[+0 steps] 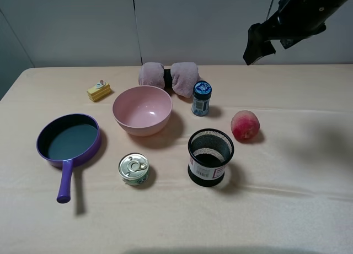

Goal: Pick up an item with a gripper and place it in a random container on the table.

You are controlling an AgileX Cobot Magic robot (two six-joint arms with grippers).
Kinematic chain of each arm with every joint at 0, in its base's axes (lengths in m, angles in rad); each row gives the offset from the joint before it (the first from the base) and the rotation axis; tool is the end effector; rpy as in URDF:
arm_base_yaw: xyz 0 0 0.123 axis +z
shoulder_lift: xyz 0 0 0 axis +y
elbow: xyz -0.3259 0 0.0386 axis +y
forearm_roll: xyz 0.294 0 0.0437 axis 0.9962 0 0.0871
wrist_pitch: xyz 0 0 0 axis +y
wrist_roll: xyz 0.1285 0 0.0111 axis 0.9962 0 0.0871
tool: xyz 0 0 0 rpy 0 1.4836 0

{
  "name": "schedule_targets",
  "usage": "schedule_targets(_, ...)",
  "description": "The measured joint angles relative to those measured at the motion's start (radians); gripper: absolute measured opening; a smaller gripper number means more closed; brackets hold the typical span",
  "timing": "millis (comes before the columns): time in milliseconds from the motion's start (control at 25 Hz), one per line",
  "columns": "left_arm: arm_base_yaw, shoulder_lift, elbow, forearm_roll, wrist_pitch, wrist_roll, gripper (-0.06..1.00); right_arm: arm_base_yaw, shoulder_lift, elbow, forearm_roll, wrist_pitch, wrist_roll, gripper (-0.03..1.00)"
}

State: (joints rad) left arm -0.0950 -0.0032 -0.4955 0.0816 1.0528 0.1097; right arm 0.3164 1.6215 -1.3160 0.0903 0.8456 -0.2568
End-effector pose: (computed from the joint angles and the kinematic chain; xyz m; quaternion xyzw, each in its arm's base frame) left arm 0.0269 0.0066 0.2817 0.0855 0.8465 0.0446 0.5236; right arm 0.3881 0.1362 0.2873 -0.2537 0.9334 0.0476 0.2492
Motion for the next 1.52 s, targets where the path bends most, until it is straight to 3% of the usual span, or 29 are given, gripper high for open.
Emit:
schedule_targets(560, 0.000, 0.000, 0.000, 0.000, 0.000, 0.000, 0.90, 0.079, 0.243, -0.150, 0.067, -0.009, -0.229, 0.69)
schedule_targets(960, 0.000, 0.000, 0.000, 0.000, 0.000, 0.000, 0.90, 0.133, 0.410, -0.316, 0.089, -0.005, -0.249, 0.69)
schedule_targets(1520, 0.000, 0.000, 0.000, 0.000, 0.000, 0.000, 0.90, 0.159, 0.519, -0.329, 0.102, -0.059, -0.264, 0.69)
